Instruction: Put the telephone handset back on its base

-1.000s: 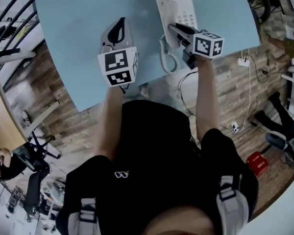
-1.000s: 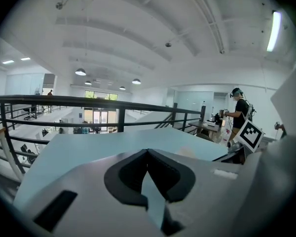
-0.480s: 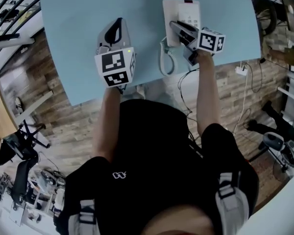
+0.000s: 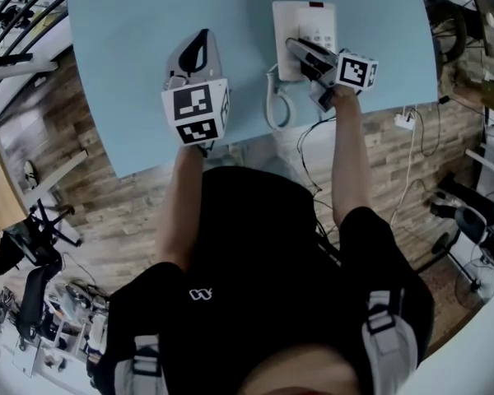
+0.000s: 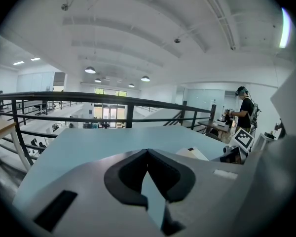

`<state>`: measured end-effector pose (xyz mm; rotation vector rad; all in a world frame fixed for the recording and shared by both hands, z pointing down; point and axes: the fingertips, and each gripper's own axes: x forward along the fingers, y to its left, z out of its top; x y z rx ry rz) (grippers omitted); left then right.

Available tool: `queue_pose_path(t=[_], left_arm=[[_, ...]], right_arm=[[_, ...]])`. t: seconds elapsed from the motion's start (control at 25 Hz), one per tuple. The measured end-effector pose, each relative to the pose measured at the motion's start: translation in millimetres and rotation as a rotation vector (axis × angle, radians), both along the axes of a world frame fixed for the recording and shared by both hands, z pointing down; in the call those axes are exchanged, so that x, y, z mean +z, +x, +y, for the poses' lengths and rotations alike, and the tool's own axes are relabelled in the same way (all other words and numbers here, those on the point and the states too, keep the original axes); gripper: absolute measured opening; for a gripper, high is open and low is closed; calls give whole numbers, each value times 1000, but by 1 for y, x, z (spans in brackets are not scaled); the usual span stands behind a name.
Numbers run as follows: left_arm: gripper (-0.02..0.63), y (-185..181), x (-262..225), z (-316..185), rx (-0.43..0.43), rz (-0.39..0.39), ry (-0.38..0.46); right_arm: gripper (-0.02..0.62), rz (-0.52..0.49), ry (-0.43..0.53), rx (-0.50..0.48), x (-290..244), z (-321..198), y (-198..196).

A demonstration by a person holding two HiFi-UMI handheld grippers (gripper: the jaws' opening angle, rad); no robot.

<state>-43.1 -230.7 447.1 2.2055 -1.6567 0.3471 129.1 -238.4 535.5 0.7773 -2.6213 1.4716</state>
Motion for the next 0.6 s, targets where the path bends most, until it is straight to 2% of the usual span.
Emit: queue_pose_path(t=[0.12,0.36,0.48,0.6], left_arm=[[0,3,1,-1,-1,1,-2],[0,12,3,-2,11,7,-6],[0,17,2,-2,20,7,-4],[0,25,1,-3,33,9,2]], right_arm=[[110,40,8,16,4,-3,10],[126,261,25,109,18,-3,33],[133,363,84,134,21,-1,35],[135,517,171,165,17,-3,37]])
